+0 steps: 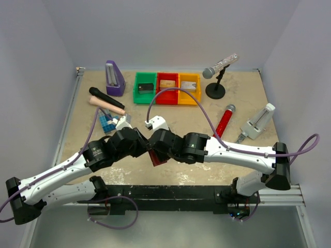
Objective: Take the credit cards out of the card holder
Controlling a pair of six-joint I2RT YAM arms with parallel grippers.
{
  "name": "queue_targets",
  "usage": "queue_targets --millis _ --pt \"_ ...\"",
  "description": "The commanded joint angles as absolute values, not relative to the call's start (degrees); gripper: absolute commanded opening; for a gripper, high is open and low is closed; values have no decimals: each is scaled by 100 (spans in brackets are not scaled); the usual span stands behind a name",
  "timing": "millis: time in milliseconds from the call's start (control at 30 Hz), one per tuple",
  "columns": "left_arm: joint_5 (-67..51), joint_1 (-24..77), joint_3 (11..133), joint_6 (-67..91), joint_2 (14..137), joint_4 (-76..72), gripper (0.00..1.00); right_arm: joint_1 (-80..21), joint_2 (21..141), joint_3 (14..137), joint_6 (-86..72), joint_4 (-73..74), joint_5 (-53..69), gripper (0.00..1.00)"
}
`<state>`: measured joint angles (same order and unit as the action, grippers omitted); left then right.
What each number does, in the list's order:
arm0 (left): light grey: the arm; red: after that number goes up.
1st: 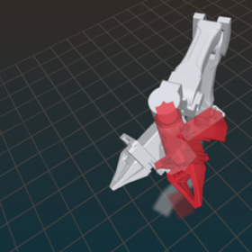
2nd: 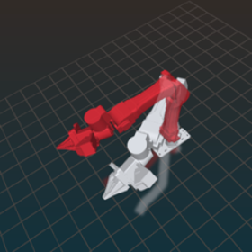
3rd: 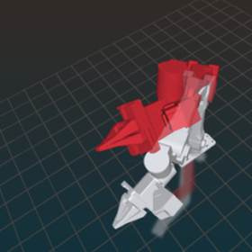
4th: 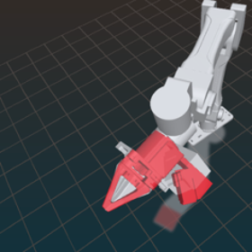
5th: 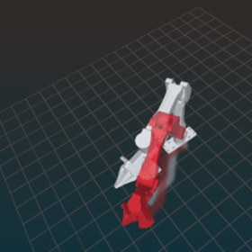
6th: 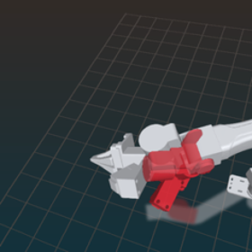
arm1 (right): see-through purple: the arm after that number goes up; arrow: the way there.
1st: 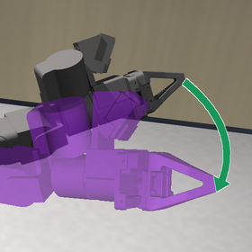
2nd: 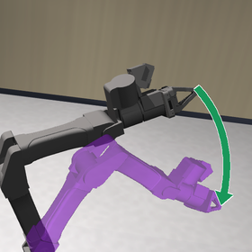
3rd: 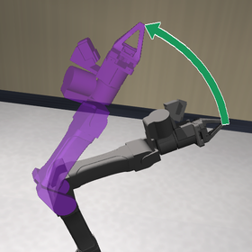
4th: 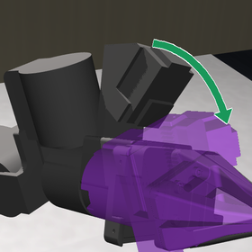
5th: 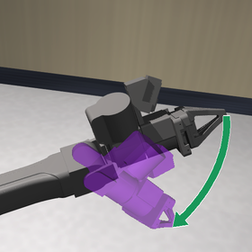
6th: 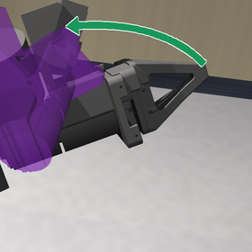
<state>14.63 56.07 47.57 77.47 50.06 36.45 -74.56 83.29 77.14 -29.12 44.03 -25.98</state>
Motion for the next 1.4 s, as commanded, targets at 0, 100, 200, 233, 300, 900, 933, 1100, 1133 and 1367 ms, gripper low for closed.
queue_targets --millis 0,100,200,233,300,900,933,1100,1133,1367 --pt "1160 5695 4790 7972 4834 2936 0 -7479 8534 8086 -3085 4631 -2724 48" --pt "1151 5722 4746 7972 4781 2883 0 -7479 8631 8130 -3094 4719 -2733 45" --pt "1151 5730 4737 7972 4737 2865 0 -7479 8710 8147 -3102 4781 -2716 41" --pt "1151 5730 4729 7972 4729 2865 0 -7479 8727 8147 -3120 4807 -2698 40" --pt "1151 5730 4720 7980 4711 2856 0 -7479 8754 8147 -3120 4843 -2672 38" --pt "1222 5739 4623 7998 4623 2856 0 -7479 8728 8121 -3120 4904 -2584 6" --pt "1230 5748 4606 7998 4614 2865 0 -7479 8719 8121 -3129 4930 -2584 3" --pt "1327 5748 4526 8042 4544 2988 0 -7479 8640 8112 -3164 4983 -2645 0" --pt "1353 5739 4518 8033 4535 3014 0 -7479 8622 8130 -3164 5001 -2663 0" --pt "1494 5739 4403 8051 4377 3199 0 -7462 8552 8130 -3146 5080 -2786 0"
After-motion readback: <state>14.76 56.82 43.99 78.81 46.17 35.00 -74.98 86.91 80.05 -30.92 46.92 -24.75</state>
